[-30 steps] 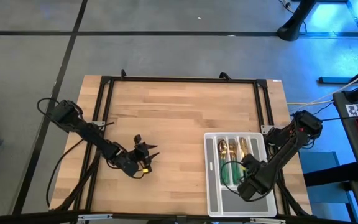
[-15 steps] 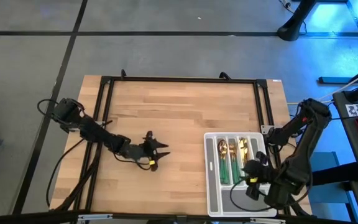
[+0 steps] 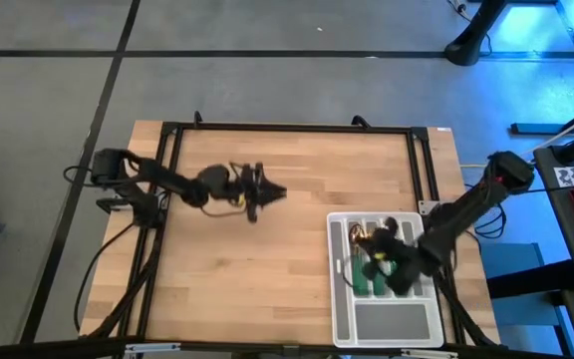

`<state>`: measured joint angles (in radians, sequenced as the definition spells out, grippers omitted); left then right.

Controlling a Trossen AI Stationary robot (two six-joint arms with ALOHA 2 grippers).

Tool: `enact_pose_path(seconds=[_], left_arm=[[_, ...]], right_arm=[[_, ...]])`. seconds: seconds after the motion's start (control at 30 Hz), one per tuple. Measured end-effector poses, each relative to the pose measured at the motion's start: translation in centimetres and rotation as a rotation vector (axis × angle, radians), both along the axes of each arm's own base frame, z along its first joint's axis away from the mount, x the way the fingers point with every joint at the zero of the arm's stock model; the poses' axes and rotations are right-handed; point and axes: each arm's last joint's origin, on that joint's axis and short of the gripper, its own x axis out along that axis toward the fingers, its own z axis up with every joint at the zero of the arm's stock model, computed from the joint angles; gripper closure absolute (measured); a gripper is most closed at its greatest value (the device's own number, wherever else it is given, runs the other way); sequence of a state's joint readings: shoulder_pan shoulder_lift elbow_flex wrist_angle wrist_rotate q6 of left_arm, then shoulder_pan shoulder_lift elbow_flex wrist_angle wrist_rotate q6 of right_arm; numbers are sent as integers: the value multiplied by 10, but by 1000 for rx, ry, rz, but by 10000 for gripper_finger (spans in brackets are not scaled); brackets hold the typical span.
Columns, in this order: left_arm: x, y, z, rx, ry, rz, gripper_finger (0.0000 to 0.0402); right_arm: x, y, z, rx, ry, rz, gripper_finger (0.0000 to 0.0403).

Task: Sort silverware
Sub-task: Return to Home Position

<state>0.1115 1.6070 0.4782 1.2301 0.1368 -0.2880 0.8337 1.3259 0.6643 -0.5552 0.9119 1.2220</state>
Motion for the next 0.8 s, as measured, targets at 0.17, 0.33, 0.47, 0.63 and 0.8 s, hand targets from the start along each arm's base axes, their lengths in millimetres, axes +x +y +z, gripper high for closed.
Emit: enact_pose_path(seconds=[0.17, 0.33, 0.47, 0.63, 0.8], left_arm=[[-13, 45, 11, 22, -10, 63, 380], [-35, 67, 28, 94, 63, 123, 393], [-65, 79, 52, 166, 118, 214, 393], [-113, 81, 77, 192, 179, 335, 399], [-143, 60, 65, 176, 172, 333, 400]], right_arm=[[27, -37, 1, 107, -15, 226, 399], [47, -83, 25, 85, -251, 502, 397], [45, -120, 44, -34, -386, 556, 401], [17, -144, 48, -82, -506, 631, 401], [-21, -148, 31, -118, -608, 575, 401]])
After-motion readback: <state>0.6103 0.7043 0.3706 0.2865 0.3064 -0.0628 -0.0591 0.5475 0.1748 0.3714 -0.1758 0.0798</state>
